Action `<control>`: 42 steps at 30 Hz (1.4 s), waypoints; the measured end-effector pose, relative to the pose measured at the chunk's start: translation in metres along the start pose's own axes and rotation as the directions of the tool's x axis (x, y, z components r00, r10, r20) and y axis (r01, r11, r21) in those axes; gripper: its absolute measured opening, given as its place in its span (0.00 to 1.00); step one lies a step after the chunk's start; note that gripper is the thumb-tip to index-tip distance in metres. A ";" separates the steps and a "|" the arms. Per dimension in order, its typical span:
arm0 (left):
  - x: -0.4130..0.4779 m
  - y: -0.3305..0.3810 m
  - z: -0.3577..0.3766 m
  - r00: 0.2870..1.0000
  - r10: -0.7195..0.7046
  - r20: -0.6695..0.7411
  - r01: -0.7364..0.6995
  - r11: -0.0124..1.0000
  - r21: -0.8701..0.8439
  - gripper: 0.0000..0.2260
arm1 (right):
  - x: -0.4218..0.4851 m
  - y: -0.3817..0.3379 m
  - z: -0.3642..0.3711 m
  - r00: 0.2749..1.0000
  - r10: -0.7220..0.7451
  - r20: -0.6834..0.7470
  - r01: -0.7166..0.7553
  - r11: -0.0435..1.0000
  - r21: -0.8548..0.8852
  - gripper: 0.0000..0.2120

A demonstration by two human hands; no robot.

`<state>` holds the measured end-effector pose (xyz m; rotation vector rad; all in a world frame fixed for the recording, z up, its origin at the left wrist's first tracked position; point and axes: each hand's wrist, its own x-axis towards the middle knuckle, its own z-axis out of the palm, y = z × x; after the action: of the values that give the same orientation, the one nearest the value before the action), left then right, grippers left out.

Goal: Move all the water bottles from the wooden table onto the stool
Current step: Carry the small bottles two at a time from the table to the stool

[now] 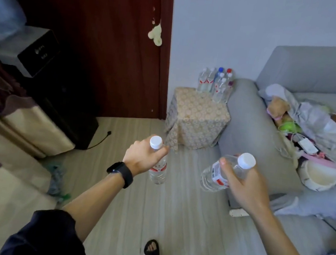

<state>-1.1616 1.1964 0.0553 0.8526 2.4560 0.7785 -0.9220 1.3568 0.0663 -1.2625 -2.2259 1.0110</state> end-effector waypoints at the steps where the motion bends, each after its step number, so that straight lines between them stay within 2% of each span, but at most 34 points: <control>1: 0.020 0.005 0.002 1.000 0.000 0.011 0.000 1.000 -0.004 0.21 | 0.017 0.001 0.002 1.000 0.014 -0.008 -0.013 1.000 0.009 0.44; 11: 0.213 0.059 0.041 0.994 -0.015 0.107 0.022 0.998 -0.064 0.19 | 0.197 0.028 0.011 0.991 0.124 0.054 -0.127 0.991 0.048 0.36; 15: 0.287 0.093 0.054 0.992 -0.056 0.111 0.067 0.992 -0.104 0.18 | 0.278 0.030 0.002 0.978 0.166 0.122 -0.177 0.981 0.077 0.22; 17: 0.320 0.113 0.059 0.991 -0.077 0.106 0.089 0.989 -0.115 0.18 | 0.318 0.032 -0.001 0.975 0.175 0.139 -0.185 0.981 0.064 0.18; 24: 0.416 0.140 0.084 0.982 -0.163 0.093 0.181 0.951 -0.251 0.14 | 0.434 0.041 0.001 0.957 0.183 0.227 -0.185 0.983 -0.014 0.20; 33: 0.550 0.141 0.132 0.949 -0.212 0.233 0.263 0.940 -0.216 0.18 | 0.569 0.067 0.045 0.902 0.203 0.382 -0.206 0.978 -0.034 0.20; 39: 0.641 0.151 0.157 0.923 -0.179 0.341 0.248 0.954 -0.170 0.17 | 0.655 0.078 0.089 0.843 0.272 0.463 -0.276 0.959 -0.061 0.19; 42: 0.677 0.149 0.175 0.899 -0.212 0.382 0.296 0.939 -0.176 0.17 | 0.690 0.087 0.107 0.812 0.338 0.476 -0.347 0.935 -0.073 0.20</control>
<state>-1.4909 1.8054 -0.1207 0.5149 2.0508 0.7207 -1.2980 1.9330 -0.0813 -1.5830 -2.3726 1.6377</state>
